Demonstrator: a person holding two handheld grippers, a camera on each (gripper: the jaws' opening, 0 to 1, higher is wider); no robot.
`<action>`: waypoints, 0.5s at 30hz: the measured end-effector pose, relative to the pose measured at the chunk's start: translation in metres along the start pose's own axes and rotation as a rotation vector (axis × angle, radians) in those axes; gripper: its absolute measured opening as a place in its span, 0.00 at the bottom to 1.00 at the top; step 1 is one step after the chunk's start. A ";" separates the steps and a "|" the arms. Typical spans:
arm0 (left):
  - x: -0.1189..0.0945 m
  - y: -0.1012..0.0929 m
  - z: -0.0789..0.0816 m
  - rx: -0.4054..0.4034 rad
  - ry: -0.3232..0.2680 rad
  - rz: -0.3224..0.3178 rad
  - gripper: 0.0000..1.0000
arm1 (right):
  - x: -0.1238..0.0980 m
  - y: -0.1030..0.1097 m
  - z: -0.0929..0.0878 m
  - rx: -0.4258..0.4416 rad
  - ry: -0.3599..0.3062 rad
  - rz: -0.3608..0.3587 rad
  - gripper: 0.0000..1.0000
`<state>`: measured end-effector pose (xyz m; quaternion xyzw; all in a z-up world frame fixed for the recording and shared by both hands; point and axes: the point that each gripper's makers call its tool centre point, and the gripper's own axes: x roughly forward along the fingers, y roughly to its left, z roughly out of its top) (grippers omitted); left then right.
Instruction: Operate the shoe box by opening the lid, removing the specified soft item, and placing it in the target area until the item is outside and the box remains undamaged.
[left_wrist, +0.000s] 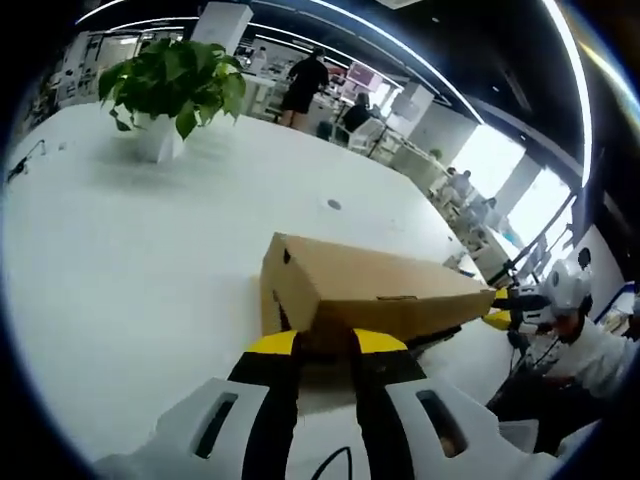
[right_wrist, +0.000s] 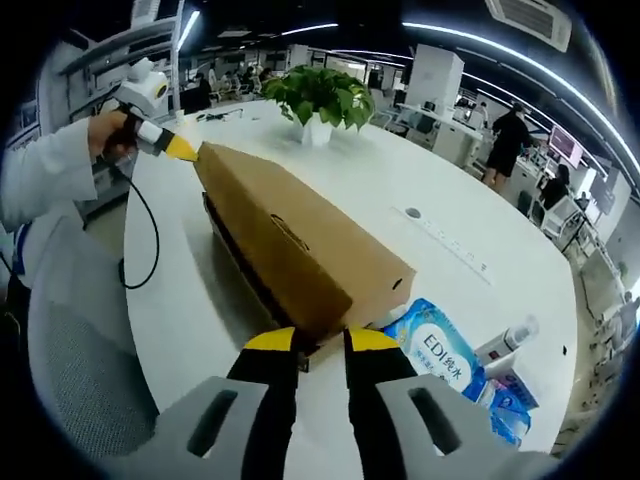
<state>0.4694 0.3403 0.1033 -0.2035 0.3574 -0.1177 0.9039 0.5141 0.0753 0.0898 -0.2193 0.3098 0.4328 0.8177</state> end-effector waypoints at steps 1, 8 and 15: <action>0.002 0.002 -0.004 -0.002 0.013 0.003 0.18 | 0.005 0.000 -0.006 0.004 0.020 0.008 0.17; 0.012 0.010 -0.021 -0.024 0.058 0.007 0.18 | 0.017 0.003 -0.022 0.026 0.065 0.017 0.18; 0.019 0.016 -0.028 -0.011 0.089 0.020 0.18 | 0.023 0.005 -0.029 0.028 0.085 0.024 0.18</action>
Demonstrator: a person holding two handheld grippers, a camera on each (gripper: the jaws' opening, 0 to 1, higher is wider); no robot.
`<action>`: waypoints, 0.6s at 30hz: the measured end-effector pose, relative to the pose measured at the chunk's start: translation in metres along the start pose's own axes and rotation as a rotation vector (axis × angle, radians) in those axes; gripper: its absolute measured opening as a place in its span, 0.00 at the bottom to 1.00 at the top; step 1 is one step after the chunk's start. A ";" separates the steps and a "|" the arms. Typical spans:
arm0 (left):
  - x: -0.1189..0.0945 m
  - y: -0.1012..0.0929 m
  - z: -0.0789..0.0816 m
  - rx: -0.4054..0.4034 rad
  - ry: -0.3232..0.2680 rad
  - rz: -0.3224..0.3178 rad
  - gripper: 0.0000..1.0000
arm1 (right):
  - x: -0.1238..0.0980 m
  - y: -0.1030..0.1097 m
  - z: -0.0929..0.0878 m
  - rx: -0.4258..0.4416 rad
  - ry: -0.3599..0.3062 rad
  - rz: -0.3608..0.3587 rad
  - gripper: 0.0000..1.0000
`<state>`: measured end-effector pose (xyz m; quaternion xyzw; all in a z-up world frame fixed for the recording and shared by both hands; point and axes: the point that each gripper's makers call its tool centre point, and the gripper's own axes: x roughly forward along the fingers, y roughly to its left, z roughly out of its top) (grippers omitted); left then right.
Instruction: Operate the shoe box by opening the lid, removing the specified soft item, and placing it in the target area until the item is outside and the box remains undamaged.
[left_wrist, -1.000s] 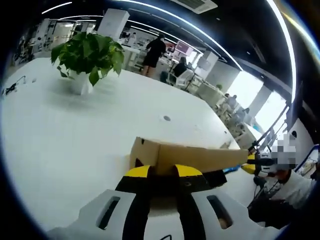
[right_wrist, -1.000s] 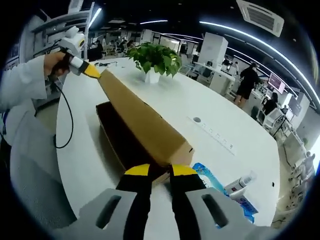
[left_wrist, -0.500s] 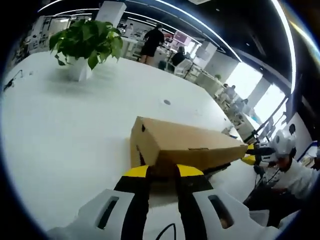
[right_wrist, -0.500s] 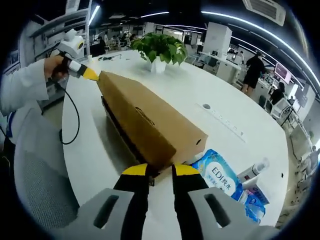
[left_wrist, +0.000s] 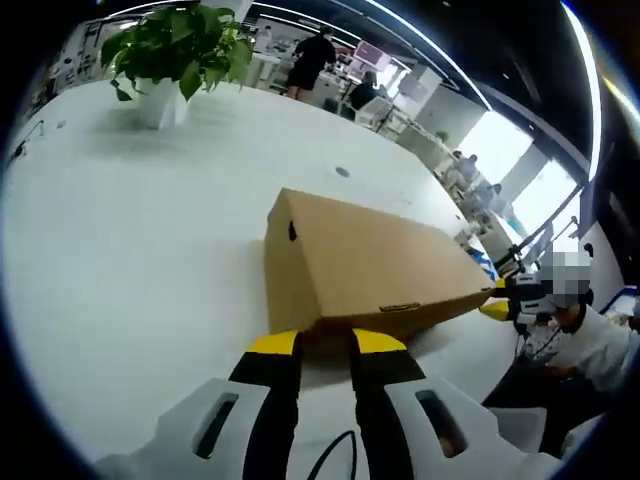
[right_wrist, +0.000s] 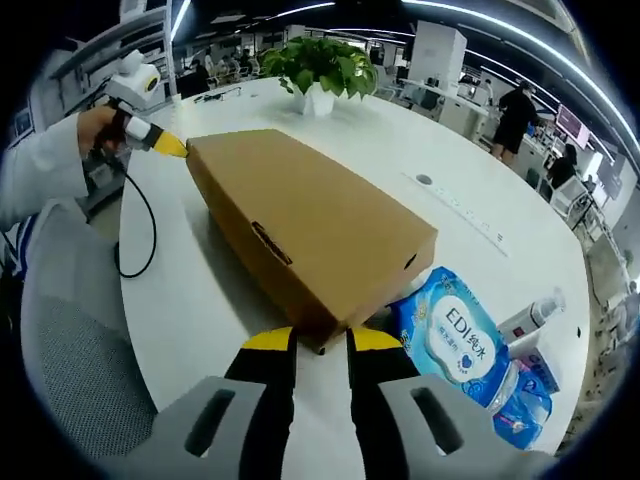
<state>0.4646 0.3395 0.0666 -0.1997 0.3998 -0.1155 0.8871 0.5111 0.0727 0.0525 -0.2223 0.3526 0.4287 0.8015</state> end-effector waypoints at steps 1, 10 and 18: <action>0.001 0.001 -0.001 0.000 0.004 0.002 0.18 | 0.001 0.000 -0.001 0.000 0.002 0.000 0.18; 0.006 0.004 -0.012 -0.003 0.033 0.011 0.17 | 0.008 0.002 -0.009 0.001 0.018 -0.001 0.17; 0.008 0.006 -0.018 -0.010 0.043 0.007 0.17 | 0.011 0.004 -0.014 0.007 0.032 0.011 0.18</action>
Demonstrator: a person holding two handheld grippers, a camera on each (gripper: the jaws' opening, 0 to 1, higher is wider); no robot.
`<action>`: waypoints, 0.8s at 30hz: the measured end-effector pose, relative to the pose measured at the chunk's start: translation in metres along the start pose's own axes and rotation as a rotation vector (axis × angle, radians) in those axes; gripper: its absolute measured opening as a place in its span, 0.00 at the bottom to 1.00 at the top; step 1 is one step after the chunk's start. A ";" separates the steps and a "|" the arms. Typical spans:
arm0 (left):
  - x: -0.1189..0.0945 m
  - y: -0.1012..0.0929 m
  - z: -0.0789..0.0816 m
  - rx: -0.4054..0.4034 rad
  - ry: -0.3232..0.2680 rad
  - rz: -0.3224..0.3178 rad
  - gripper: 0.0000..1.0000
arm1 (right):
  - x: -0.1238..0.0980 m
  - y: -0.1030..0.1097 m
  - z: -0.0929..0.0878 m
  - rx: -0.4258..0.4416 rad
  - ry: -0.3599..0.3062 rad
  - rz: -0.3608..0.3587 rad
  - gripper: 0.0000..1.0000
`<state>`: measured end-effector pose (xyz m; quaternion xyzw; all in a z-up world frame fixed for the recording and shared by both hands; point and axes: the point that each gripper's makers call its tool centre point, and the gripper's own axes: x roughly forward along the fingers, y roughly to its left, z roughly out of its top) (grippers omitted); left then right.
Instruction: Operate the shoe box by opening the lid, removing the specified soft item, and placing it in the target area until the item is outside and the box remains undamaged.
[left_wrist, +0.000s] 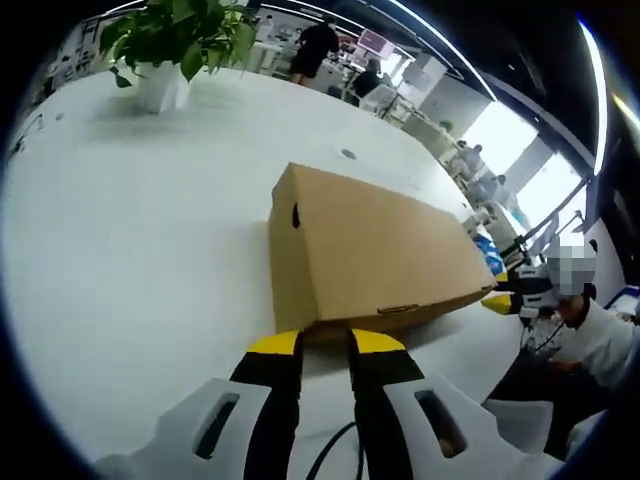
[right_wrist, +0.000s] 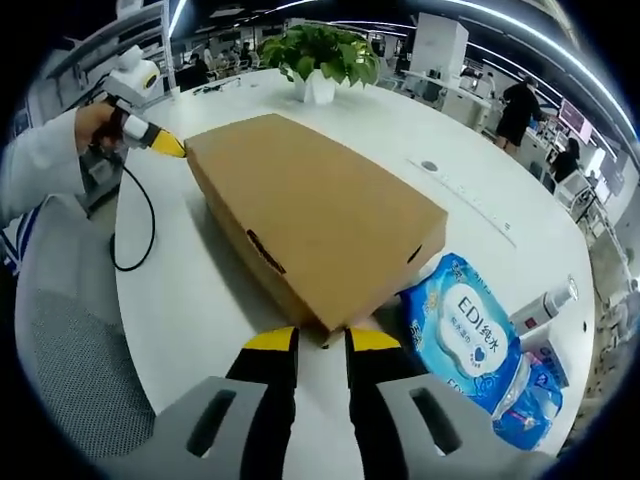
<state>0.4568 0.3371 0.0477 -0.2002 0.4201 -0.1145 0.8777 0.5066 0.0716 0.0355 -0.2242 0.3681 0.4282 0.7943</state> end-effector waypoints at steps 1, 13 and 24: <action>-0.001 0.000 0.000 -0.003 -0.001 -0.003 0.17 | 0.000 0.000 -0.001 -0.002 0.003 0.003 0.18; -0.013 -0.002 0.018 0.014 -0.035 -0.013 0.25 | -0.015 -0.004 0.004 0.107 -0.022 0.046 0.35; -0.007 0.004 0.025 0.024 -0.024 -0.002 0.26 | -0.021 -0.004 0.028 0.300 -0.068 0.069 0.45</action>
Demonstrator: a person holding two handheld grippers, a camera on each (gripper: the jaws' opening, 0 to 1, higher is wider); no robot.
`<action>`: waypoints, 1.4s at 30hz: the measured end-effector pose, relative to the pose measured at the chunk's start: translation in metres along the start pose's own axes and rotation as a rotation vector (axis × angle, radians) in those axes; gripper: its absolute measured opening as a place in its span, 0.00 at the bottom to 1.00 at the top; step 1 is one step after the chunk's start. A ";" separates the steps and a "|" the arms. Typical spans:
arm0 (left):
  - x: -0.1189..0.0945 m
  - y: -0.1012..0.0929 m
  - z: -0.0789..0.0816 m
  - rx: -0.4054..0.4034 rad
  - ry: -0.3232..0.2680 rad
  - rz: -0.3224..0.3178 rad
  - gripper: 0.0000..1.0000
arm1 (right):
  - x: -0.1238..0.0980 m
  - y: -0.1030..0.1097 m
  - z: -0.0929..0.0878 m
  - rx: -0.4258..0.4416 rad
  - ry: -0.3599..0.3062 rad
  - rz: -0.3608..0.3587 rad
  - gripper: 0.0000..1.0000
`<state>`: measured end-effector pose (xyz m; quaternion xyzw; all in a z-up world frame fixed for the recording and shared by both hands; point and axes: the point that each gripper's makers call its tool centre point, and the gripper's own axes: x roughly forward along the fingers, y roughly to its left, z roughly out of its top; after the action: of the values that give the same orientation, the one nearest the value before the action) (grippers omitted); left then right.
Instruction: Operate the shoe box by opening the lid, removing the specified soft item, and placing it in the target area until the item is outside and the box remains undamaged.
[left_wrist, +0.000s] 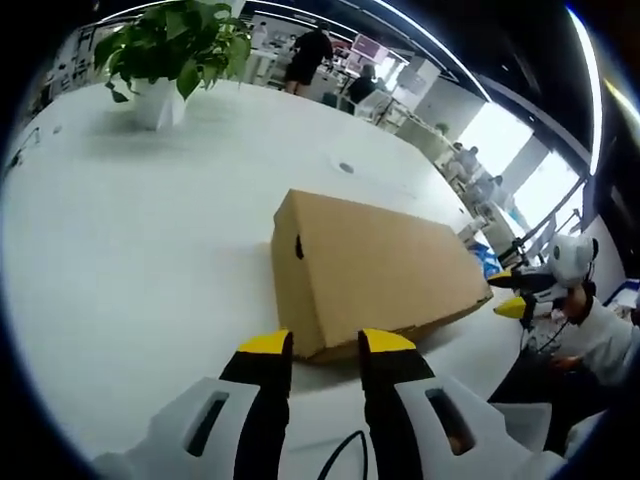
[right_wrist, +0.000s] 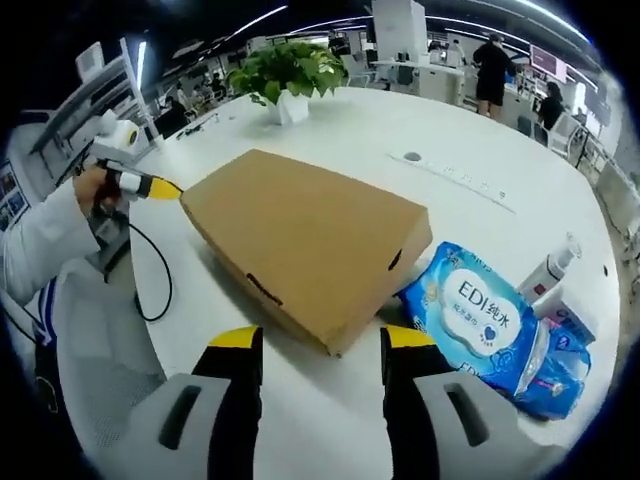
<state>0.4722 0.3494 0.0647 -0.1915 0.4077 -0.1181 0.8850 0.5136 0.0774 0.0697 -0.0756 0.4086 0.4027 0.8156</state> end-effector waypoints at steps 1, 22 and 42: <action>0.000 0.000 0.000 -0.001 0.001 0.000 0.26 | 0.000 0.000 0.002 0.030 -0.007 0.002 0.46; 0.019 0.005 -0.001 -0.058 0.033 -0.020 0.25 | 0.028 -0.003 0.004 0.293 -0.029 -0.032 0.40; 0.022 0.000 -0.002 -0.060 0.055 -0.026 0.19 | 0.035 -0.012 0.001 0.309 -0.034 -0.056 0.38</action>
<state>0.4847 0.3407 0.0480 -0.2199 0.4325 -0.1225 0.8658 0.5344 0.0909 0.0422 0.0465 0.4495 0.3135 0.8352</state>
